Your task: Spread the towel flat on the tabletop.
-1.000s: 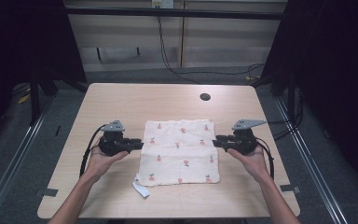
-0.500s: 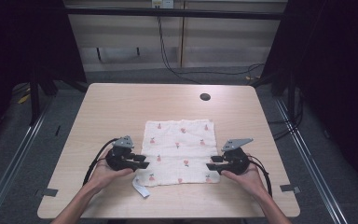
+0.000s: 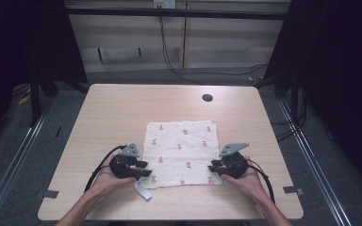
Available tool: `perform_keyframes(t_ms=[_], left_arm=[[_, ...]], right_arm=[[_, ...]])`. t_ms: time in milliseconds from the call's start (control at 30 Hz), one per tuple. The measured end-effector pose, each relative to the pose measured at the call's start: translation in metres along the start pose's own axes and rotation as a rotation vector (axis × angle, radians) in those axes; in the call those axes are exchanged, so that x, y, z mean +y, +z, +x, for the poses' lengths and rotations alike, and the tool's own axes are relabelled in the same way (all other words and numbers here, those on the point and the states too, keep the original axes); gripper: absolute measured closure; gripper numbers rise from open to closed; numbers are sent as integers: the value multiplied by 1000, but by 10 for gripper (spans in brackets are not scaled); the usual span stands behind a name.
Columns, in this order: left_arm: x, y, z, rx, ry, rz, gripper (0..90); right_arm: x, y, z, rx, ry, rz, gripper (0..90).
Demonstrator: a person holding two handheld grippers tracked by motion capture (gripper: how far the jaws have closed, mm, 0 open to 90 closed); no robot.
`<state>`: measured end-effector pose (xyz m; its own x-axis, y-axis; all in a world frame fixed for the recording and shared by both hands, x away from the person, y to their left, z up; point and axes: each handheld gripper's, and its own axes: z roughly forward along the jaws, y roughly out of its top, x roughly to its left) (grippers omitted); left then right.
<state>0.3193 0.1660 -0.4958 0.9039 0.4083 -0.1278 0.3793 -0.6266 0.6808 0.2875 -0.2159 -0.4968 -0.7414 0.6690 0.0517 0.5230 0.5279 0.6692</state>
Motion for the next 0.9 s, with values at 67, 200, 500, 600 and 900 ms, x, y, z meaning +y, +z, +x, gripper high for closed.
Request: perform_keyframes(t_ms=[67,200,500,600,900], left_arm=[[0,-1,-4,15,20,12,686],[-6,-5,-7,-1,16,14,841],[-19,-16,-15,-62,-18,17,888],[-22,-18,-20,-68,-27,12,888],[-28,-23,-25,-104,-26,19,883]], right_arm=[[-2,-1,0,15,5,-7,841],[-7,-5,3,46,35,-11,890],[-14,-12,20,104,22,2,894],[-17,-15,25,113,19,3,894],[-17,-21,32,144,13,-3,864]])
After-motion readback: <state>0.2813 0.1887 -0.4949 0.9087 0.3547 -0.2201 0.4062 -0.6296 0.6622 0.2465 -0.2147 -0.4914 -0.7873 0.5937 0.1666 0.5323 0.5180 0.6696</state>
